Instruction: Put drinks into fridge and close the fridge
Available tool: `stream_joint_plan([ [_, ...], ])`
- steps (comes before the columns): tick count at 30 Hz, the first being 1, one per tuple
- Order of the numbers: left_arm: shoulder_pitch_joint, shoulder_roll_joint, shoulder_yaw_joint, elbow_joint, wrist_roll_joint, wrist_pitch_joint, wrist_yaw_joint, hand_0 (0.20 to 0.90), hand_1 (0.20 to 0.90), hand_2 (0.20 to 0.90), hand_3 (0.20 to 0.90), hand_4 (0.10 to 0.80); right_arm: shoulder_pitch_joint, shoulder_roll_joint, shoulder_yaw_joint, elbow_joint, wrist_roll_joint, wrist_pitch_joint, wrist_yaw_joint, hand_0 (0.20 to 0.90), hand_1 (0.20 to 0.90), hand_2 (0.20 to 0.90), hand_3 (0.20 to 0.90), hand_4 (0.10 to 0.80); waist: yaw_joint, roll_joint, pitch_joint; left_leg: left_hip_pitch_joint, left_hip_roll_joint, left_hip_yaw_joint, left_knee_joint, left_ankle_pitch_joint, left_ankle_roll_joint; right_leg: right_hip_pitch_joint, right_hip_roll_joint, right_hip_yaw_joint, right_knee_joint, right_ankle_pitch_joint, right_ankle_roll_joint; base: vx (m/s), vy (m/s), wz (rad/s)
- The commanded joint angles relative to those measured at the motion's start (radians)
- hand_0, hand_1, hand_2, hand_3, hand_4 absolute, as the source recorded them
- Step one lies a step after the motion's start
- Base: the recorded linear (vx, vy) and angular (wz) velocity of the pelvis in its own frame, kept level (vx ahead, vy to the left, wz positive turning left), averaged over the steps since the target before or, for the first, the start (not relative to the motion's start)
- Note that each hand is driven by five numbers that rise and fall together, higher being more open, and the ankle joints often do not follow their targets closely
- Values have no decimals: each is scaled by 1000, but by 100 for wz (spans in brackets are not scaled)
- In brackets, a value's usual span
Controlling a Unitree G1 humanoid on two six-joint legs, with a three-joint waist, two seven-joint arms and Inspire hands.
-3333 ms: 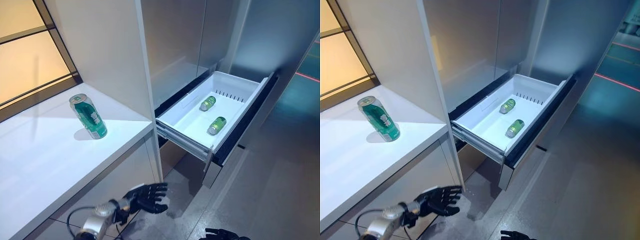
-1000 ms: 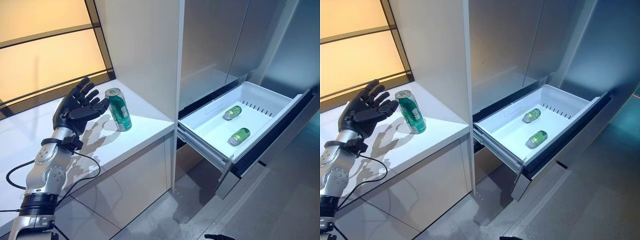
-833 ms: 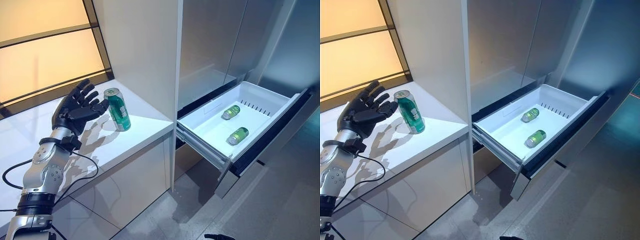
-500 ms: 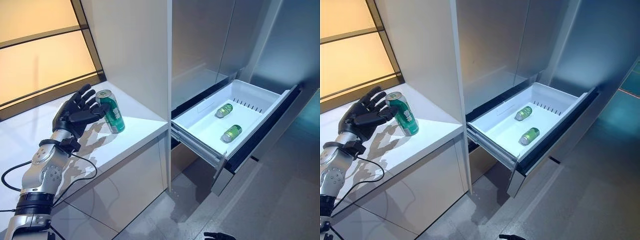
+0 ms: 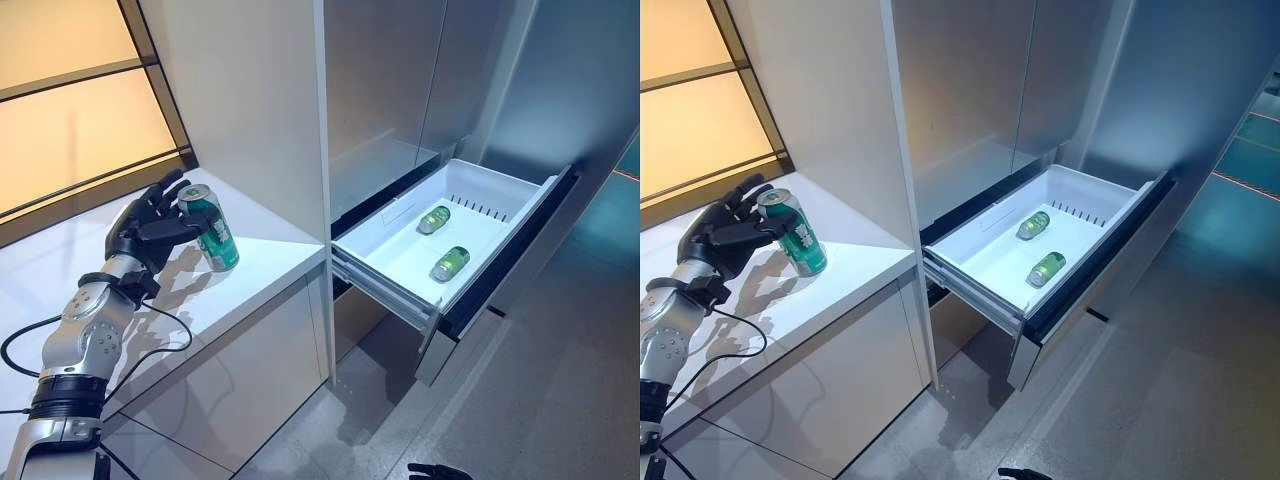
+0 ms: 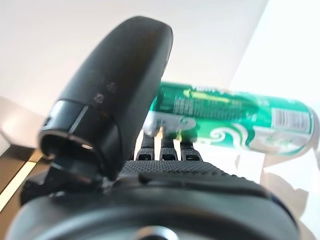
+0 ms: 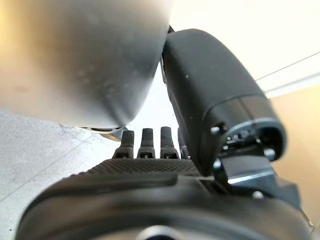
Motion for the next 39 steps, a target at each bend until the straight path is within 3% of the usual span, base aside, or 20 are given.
stream_joint_plan([
  [1,-214,85,36,24,28,-86,4,900,900,900,900,800,10,-33,32,31,-44,17,33,900,900,900,900,800,-22,17,-17,35,-26,65,22,-96,12,-25,7,59,75,-53,45,47,6,-12],
  [35,-255,66,-9,96,98,-125,53,900,900,900,900,800,35,-33,19,22,-15,9,23,900,900,900,900,800,-65,6,-7,47,-42,59,55,-129,38,-41,18,124,115,-66,40,34,2,-5],
  [36,-256,64,-11,93,95,-128,56,693,693,693,658,558,36,-33,20,21,-13,9,23,900,900,900,900,800,-65,6,-7,47,-42,59,55,-130,39,-41,18,125,116,-66,40,18,-2,-6],
  [37,-256,59,-11,88,94,-131,60,564,564,564,507,407,37,-32,21,19,-11,8,22,900,900,900,900,800,-67,5,-7,47,-42,59,54,-130,39,-42,18,126,116,-66,39,13,-2,-6],
  [38,-256,56,-11,84,84,-137,59,392,392,392,307,207,38,-31,20,18,-10,9,21,900,900,900,900,800,-68,5,-8,47,-42,59,54,-130,39,-42,19,128,115,-66,39,12,-1,-6],
  [39,-257,51,-11,80,76,-140,59,300,300,300,200,100,37,-31,21,17,-10,11,20,900,900,900,900,800,-69,5,-8,48,-43,59,53,-130,39,-42,19,129,115,-66,39,9,-1,-6],
])
